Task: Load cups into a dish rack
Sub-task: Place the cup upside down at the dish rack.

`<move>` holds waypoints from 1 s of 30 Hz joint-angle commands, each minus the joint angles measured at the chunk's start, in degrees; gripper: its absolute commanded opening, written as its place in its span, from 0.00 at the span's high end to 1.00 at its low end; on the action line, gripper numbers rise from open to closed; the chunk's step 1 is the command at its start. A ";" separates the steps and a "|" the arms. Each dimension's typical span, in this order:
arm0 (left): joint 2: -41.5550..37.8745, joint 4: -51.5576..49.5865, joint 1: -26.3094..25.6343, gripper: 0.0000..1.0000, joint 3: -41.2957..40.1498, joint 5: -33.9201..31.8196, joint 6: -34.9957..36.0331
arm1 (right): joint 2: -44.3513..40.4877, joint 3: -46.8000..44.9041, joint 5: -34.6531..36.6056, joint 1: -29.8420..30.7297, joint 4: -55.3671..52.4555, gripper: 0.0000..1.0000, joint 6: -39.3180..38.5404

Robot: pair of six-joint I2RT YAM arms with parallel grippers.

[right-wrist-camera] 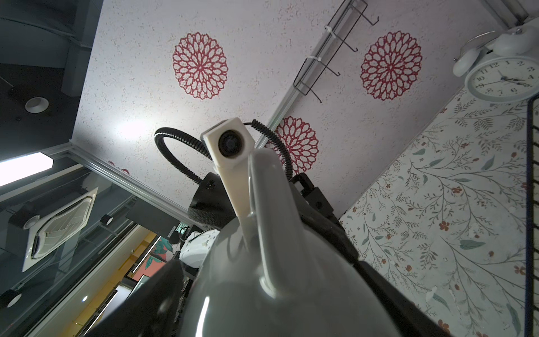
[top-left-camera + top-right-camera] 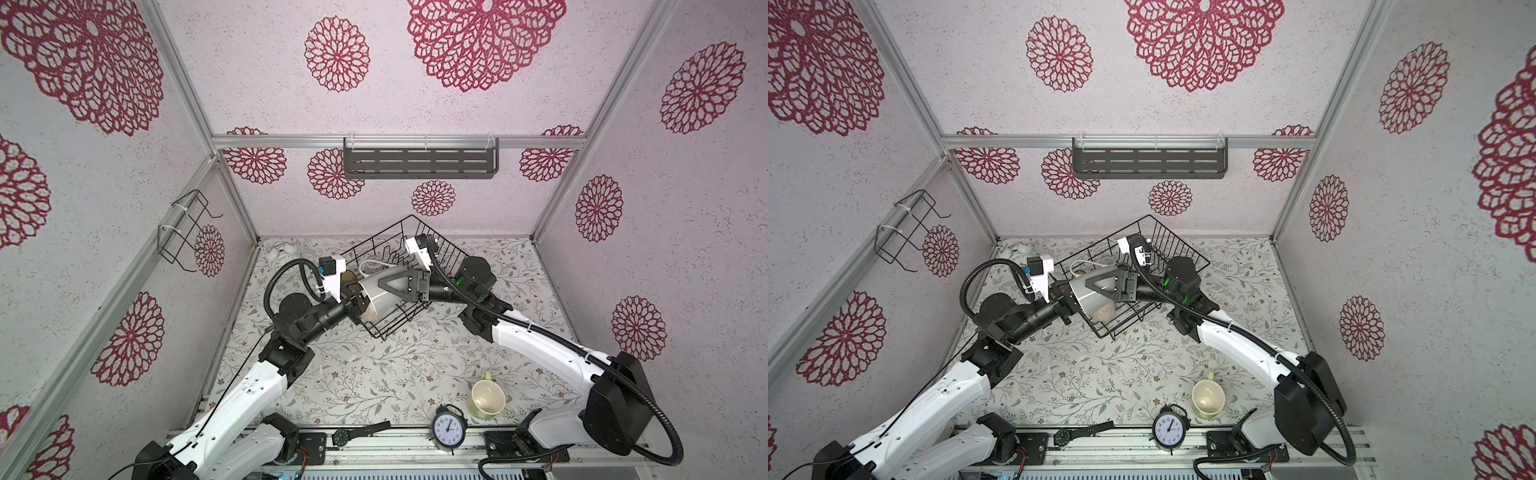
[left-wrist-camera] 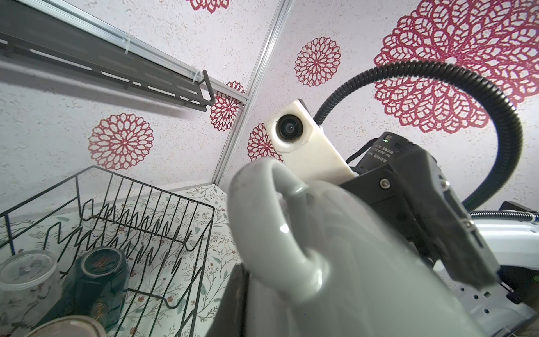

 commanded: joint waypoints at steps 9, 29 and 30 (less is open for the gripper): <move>1.16 -0.03 -0.29 0.92 2.29 -1.77 0.67 | -1.58 2.60 -0.36 1.07 0.30 0.25 -3.89; -1.26 -15.03 0.65 0.02 1.66 -8.30 8.46 | -1.43 7.15 9.23 -7.27 -25.41 0.39 -25.21; -1.85 -16.09 0.76 0.02 1.57 -9.15 8.79 | -1.25 8.20 11.21 -7.29 -29.21 0.39 -28.45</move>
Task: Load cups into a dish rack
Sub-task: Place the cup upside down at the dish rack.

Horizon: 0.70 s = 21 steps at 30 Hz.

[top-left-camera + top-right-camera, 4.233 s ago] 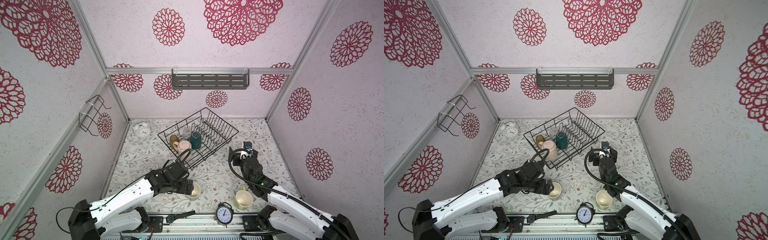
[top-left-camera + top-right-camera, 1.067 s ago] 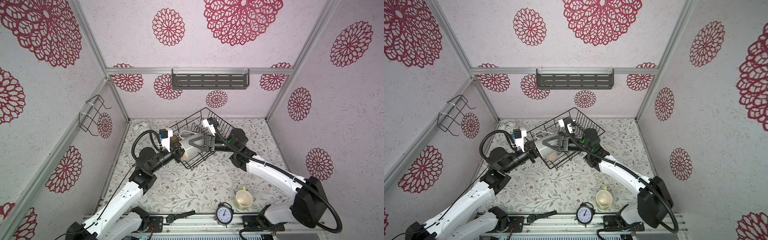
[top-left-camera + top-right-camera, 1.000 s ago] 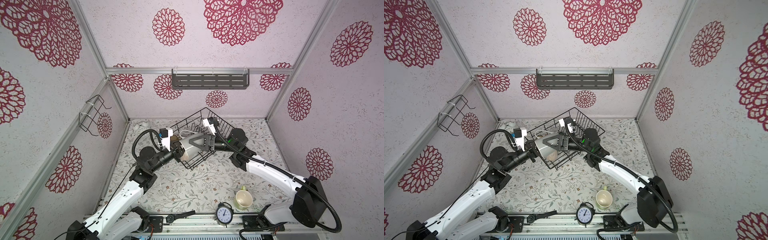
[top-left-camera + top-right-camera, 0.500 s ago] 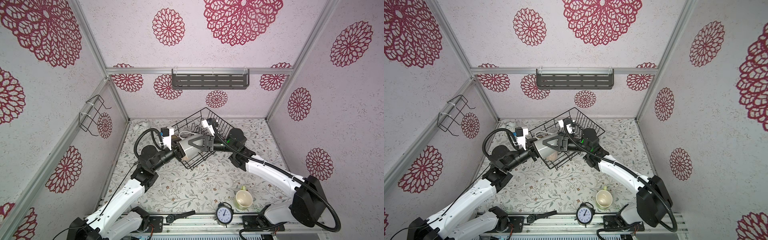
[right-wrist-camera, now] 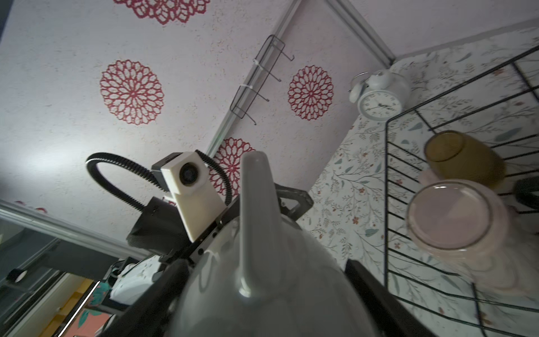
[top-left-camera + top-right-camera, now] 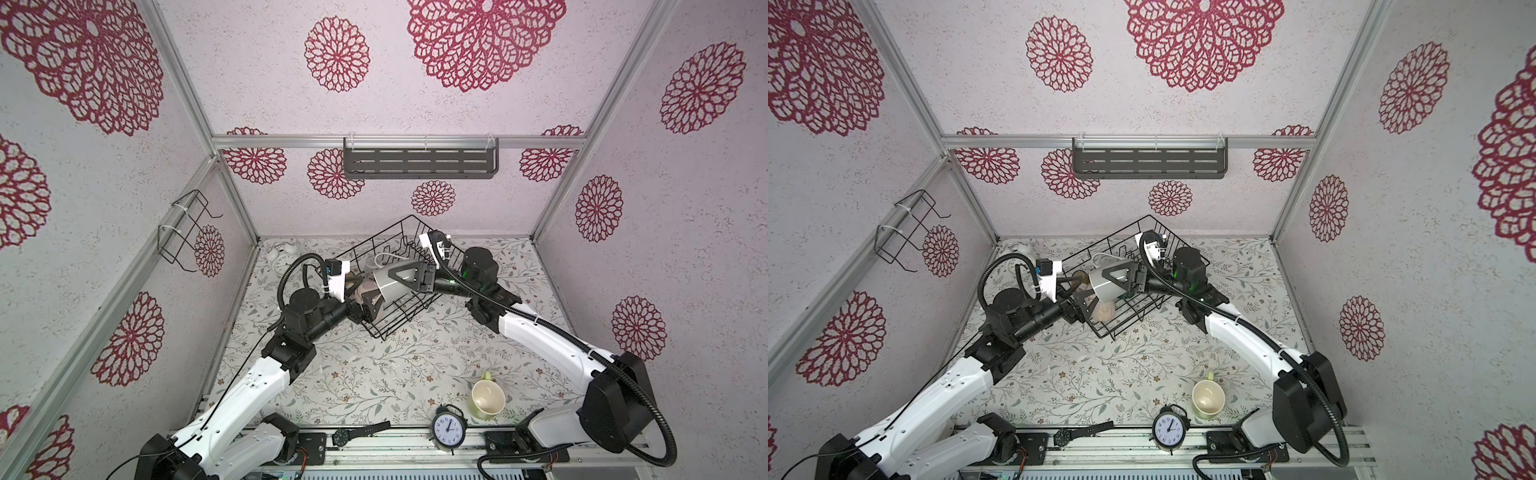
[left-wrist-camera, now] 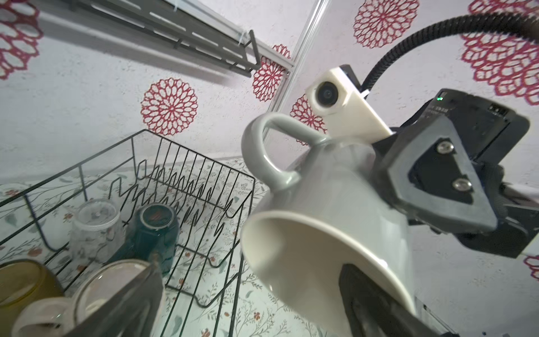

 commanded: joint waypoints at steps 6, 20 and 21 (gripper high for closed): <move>-8.17 -12.35 0.41 0.03 -0.06 -12.59 4.50 | 0.77 9.50 22.12 -0.25 -24.74 0.41 -24.40; -8.78 -24.64 0.90 0.03 1.60 -27.70 6.46 | 11.91 17.31 42.21 0.38 -38.10 0.43 -27.39; -8.48 -24.60 0.91 0.03 1.80 -27.79 6.32 | 12.87 18.31 42.73 0.57 -38.79 0.43 -27.45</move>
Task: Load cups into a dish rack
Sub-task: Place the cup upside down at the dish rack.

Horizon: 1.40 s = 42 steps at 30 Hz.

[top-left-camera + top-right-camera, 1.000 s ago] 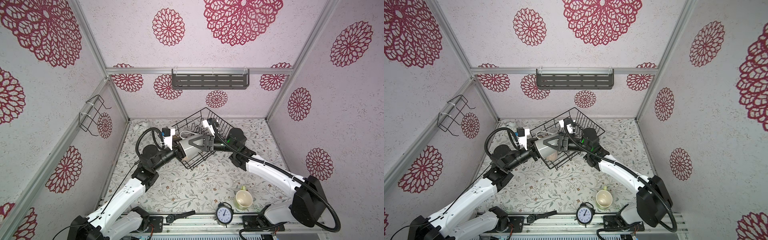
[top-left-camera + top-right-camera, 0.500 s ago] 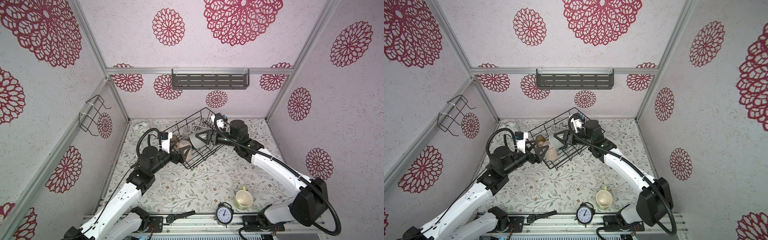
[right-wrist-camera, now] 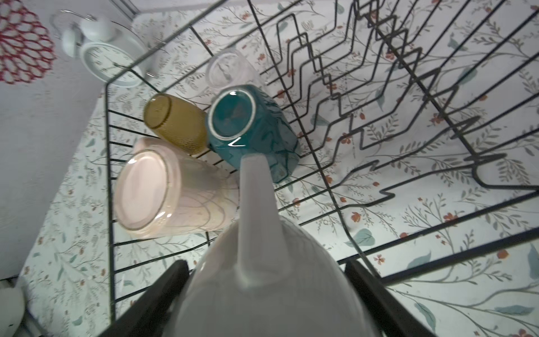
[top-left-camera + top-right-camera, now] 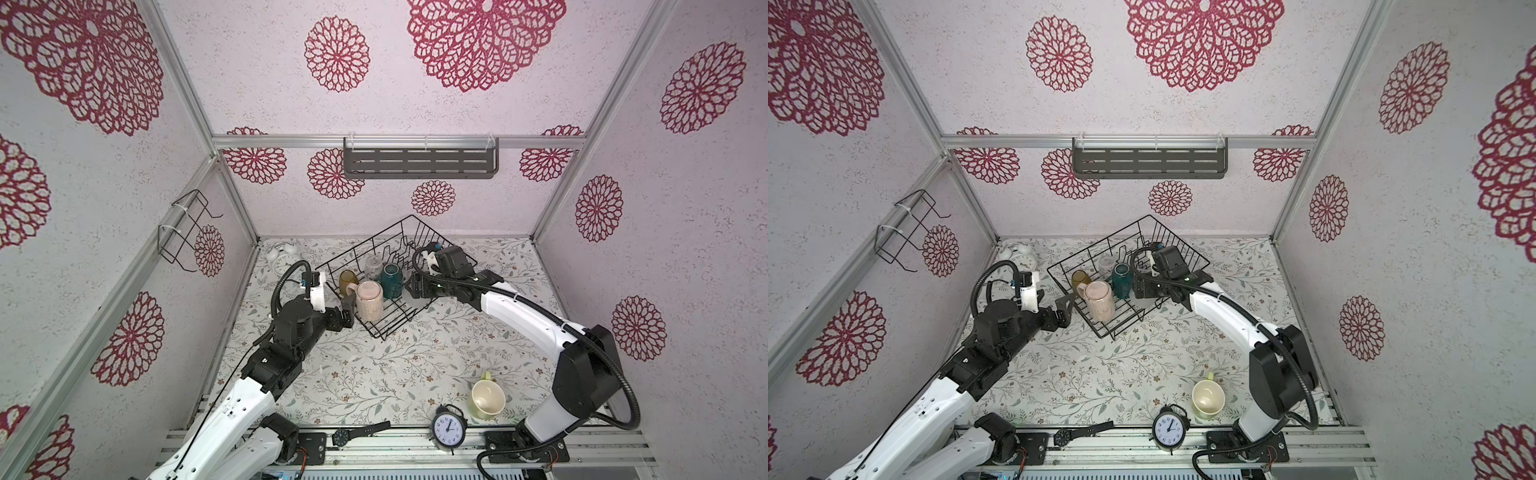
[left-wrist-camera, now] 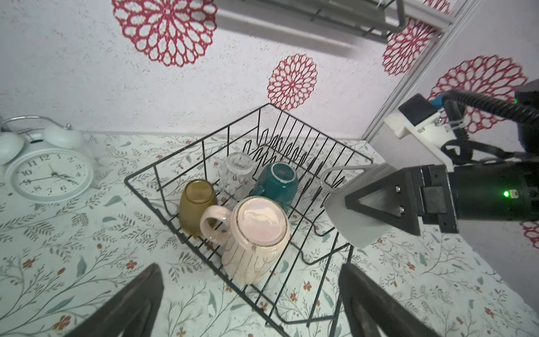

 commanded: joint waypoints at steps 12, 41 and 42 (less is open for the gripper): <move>2.00 -4.94 0.58 0.03 3.67 -3.48 1.65 | 9.23 16.84 14.69 2.65 -10.80 0.44 1.22; 1.92 -6.62 0.66 0.03 5.37 -4.06 4.76 | 18.37 17.35 21.11 5.07 -9.46 0.39 4.11; 1.59 -6.21 0.59 0.03 5.02 -4.04 4.74 | 18.77 17.51 21.21 5.07 -9.53 0.38 4.03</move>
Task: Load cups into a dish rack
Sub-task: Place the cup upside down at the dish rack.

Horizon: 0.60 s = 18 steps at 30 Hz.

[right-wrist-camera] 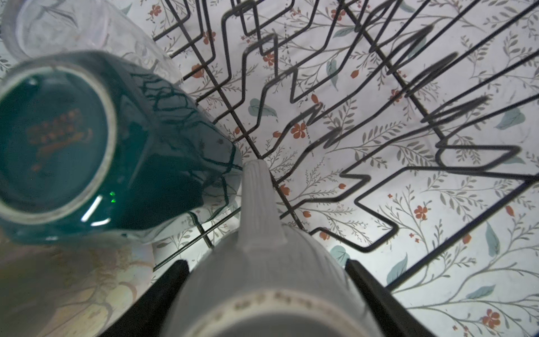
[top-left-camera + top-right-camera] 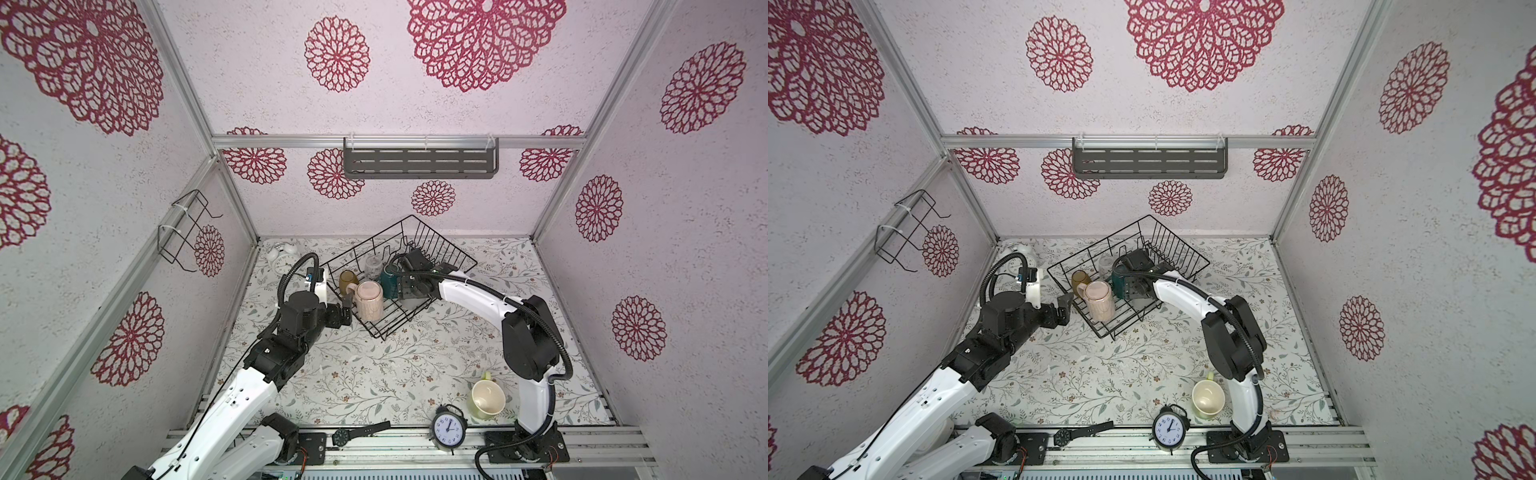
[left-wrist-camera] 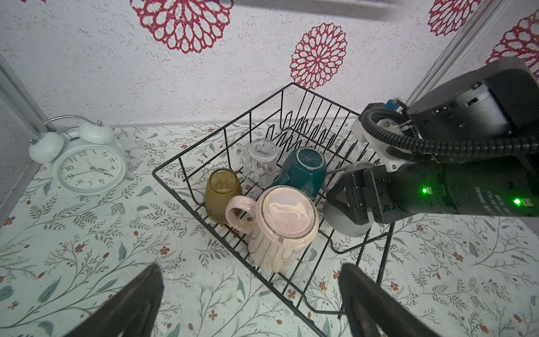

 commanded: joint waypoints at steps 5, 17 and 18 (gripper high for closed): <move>-1.32 -0.29 0.50 0.03 0.44 -0.21 0.68 | 1.24 3.89 3.55 0.17 -1.02 0.37 -0.59; -1.85 -0.38 0.57 0.03 0.03 -0.39 0.65 | 3.65 4.18 2.71 0.44 0.06 0.30 0.34; -1.78 -0.68 0.57 0.03 0.24 -0.39 0.57 | 3.48 3.90 2.35 0.41 0.48 0.30 0.30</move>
